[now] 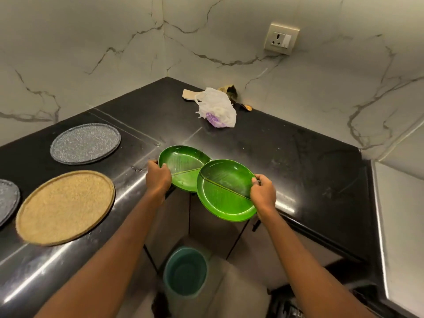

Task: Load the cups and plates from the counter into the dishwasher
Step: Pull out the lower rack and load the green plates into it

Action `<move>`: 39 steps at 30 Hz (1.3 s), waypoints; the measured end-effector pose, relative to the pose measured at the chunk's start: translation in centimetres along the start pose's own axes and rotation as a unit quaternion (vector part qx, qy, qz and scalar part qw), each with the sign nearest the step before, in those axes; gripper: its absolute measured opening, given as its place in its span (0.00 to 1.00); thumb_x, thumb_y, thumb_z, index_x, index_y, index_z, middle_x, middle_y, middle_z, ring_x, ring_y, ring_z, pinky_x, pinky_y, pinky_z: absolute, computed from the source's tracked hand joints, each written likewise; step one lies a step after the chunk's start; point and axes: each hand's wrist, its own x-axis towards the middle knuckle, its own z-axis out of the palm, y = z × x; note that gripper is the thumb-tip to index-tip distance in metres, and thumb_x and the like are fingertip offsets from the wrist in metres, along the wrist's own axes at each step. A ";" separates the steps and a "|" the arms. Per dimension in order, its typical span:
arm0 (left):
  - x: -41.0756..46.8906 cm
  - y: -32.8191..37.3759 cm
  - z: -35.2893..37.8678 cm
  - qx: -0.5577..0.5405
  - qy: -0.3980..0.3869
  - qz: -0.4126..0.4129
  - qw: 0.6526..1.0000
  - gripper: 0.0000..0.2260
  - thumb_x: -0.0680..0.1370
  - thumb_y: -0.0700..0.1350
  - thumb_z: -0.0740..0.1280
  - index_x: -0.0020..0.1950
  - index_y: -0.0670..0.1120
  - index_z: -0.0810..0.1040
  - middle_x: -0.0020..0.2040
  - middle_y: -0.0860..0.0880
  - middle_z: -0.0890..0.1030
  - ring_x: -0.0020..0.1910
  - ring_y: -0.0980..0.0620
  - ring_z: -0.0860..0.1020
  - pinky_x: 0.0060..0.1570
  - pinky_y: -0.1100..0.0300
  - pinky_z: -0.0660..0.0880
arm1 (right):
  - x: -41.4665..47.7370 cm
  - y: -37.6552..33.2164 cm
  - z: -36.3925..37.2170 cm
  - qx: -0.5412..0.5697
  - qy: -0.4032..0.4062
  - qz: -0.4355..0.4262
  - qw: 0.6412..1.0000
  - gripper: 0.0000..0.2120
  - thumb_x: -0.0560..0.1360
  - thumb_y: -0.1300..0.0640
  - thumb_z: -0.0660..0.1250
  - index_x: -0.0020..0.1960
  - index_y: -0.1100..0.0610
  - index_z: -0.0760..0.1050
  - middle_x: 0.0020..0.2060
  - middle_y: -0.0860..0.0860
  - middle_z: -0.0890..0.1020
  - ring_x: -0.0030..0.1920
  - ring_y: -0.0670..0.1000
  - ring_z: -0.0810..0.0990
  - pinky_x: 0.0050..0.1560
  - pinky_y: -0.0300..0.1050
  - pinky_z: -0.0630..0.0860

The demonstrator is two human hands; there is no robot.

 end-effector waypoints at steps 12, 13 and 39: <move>-12.4 -6.0 -3.9 0.055 -0.049 0.025 0.997 0.05 0.81 0.47 0.58 0.54 0.47 0.66 0.47 0.46 0.76 0.46 0.44 0.77 0.49 0.44 0.78 | -10.1 6.9 -5.7 0.062 0.008 0.019 0.998 0.08 0.79 0.60 0.61 0.50 0.55 0.79 0.43 0.53 0.81 0.46 0.55 0.77 0.47 0.48 0.72; -13.1 -6.5 -4.1 0.064 -0.055 0.027 0.996 0.05 0.81 0.47 0.58 0.54 0.47 0.66 0.46 0.47 0.75 0.46 0.44 0.77 0.49 0.45 0.78 | -10.8 7.3 -6.0 0.068 0.009 0.013 0.998 0.08 0.79 0.60 0.61 0.49 0.54 0.78 0.43 0.53 0.81 0.46 0.56 0.78 0.46 0.48 0.73; -33.3 -17.0 -3.3 0.134 -0.231 0.023 0.964 0.09 0.81 0.45 0.61 0.59 0.43 0.69 0.53 0.42 0.76 0.46 0.45 0.76 0.37 0.54 0.76 | -30.8 19.4 -19.4 -0.065 0.070 0.000 0.995 0.08 0.80 0.58 0.61 0.53 0.57 0.78 0.45 0.57 0.83 0.46 0.58 0.80 0.39 0.44 0.65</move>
